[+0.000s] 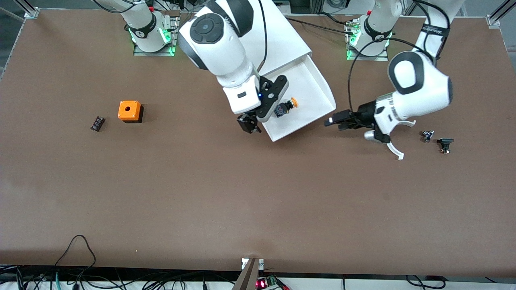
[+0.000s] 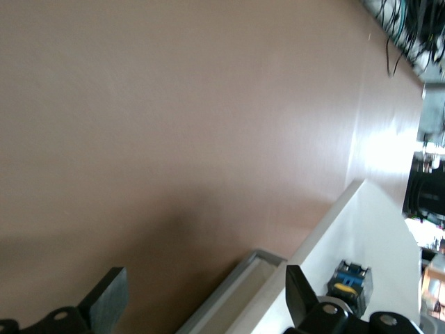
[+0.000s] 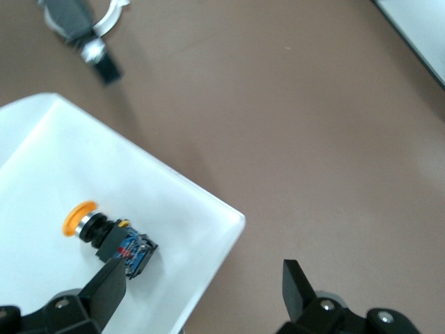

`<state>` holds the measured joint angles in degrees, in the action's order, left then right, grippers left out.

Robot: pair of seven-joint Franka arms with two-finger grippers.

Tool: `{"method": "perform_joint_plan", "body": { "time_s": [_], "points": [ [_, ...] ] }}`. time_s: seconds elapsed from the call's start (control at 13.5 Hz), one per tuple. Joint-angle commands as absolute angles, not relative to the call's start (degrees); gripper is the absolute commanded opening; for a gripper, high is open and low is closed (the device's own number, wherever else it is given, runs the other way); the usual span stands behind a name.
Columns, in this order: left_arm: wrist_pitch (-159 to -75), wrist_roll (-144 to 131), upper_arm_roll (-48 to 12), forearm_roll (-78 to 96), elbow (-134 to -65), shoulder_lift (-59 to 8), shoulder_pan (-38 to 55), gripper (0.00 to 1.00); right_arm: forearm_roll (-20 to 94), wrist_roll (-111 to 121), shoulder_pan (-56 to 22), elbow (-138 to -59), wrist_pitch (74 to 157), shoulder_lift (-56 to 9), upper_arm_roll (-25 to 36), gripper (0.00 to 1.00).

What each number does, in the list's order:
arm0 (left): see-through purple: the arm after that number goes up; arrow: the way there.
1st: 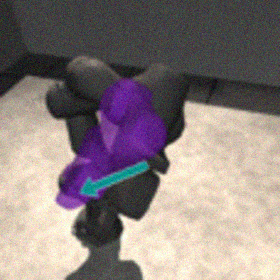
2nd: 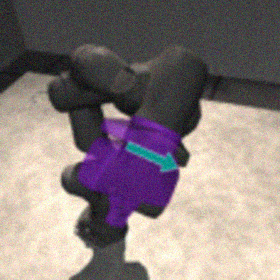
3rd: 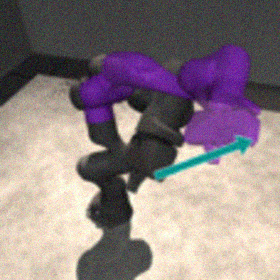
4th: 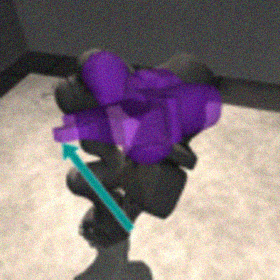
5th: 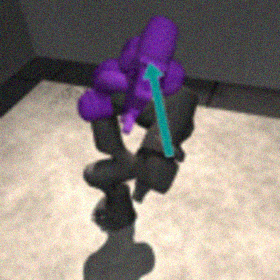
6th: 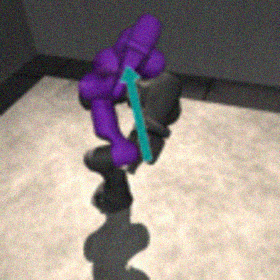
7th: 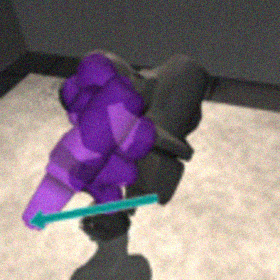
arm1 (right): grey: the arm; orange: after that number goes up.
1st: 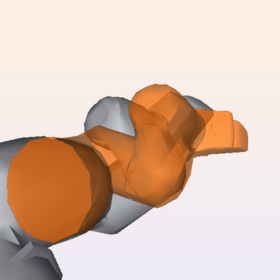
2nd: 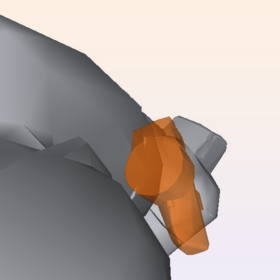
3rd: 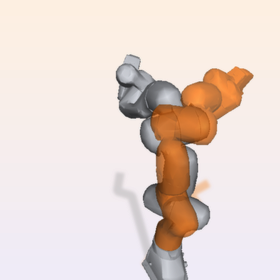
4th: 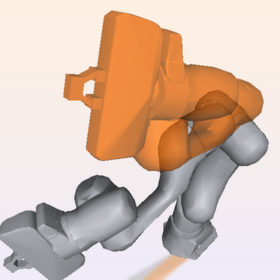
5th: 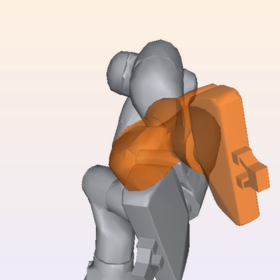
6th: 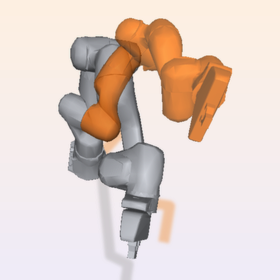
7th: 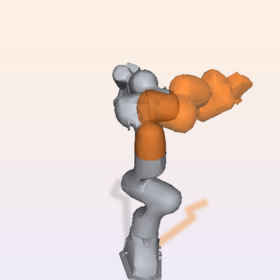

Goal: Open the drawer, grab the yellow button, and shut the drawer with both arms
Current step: 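Lower the right gripper into the drawer while the left gripper withdraws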

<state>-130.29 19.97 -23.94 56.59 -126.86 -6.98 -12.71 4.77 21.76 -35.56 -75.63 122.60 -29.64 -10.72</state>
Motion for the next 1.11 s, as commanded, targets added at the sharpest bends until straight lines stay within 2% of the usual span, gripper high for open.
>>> {"method": "perform_joint_plan", "body": {
  "time_s": [0.0, 0.22, 0.44, 0.74, 0.89, 1.03],
  "points": [
    [-131.05, 19.16, -22.60, 56.87, -126.65, -4.57, -13.10, 1.00, 5.01, 30.30, -36.73, -73.21, 121.55, -31.64, -10.64, 1.00],
    [-129.74, 18.99, -18.65, 48.39, -124.47, -1.68, -13.10, 1.00, 2.21, 33.57, -38.14, -73.21, 121.55, -33.48, -10.63, 1.00],
    [-118.60, 18.28, -15.74, 30.37, -114.38, -0.09, -13.01, 1.00, 1.23, 39.00, -39.29, -73.21, 121.55, -34.28, -10.55, 1.00],
    [-103.14, 12.24, -14.68, 14.80, -102.07, 1.05, -12.66, 1.00, 0.97, 42.45, -40.95, -73.04, 119.63, -34.28, -10.46, 1.00],
    [-96.36, 6.62, -14.76, 7.94, -97.75, 2.10, -11.87, 1.00, -1.13, 43.06, -41.39, -73.04, 118.83, -34.28, -10.46, 1.00],
    [-92.13, 4.40, -14.77, 3.44, -96.86, 3.07, -11.08, 1.00, -2.46, 45.16, -41.57, -73.04, 116.64, -34.28, -10.46, 1.00]
  ]
}}
